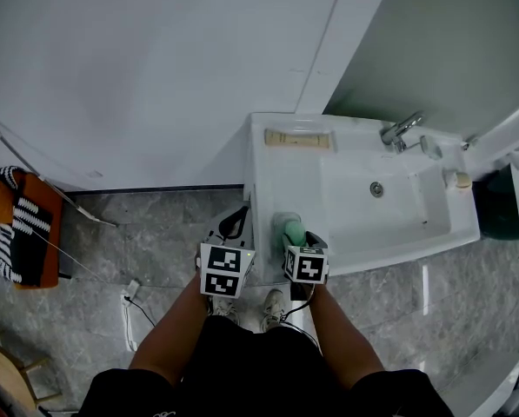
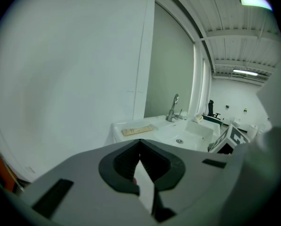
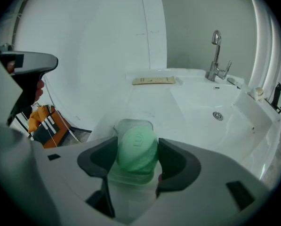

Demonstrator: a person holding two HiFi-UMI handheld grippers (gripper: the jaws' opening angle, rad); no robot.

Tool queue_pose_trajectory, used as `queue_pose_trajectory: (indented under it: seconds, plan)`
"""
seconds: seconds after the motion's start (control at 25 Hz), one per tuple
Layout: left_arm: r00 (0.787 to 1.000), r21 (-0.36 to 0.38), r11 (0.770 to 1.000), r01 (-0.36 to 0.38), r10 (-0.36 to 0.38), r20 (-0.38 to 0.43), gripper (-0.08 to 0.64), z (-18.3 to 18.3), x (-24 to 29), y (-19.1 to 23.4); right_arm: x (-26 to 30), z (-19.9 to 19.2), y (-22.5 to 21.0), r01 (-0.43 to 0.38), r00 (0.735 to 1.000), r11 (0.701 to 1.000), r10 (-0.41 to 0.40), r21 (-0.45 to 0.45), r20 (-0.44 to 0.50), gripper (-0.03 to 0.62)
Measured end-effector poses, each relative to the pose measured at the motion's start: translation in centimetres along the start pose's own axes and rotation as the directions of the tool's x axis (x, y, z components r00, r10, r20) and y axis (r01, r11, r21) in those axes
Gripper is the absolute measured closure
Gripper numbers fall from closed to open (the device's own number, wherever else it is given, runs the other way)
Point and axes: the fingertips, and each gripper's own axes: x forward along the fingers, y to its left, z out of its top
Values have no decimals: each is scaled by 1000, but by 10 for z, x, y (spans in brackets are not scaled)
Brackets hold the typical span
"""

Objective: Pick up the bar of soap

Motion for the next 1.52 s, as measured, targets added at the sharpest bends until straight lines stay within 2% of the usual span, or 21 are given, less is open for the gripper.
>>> queue_pose_trajectory:
  seconds: [0.24, 0.48, 0.68, 0.8, 1.2, 1.52]
  plan:
    - [1000, 0, 1000, 2, -2, -6, 561, -3, -2, 0, -4, 2, 2, 0, 1000, 1000, 0, -2, 18, 307]
    - [1000, -2, 1000, 5, -5, -8, 561, -6, -3, -2, -8, 2, 2, -19, 1000, 998, 18, 52, 23, 308]
    - [1000, -4, 1000, 8, -8, -9, 561, -6, -3, -3, -13, 8, 4, -6, 999, 1000, 7, -25, 49, 308]
    - [1000, -3, 1000, 11, -11, -9, 561, -6, -2, -4, -18, 9, 7, -21, 998, 999, 22, -30, 52, 308]
    - [1000, 0, 1000, 27, -27, -13, 561, -9, 0, -13, -32, 8, 6, -42, 998, 999, 41, 18, 55, 310]
    - [999, 0, 999, 36, -36, -13, 561, -9, -1, -16, -48, 26, 6, -88, 993, 989, 77, 115, 90, 313]
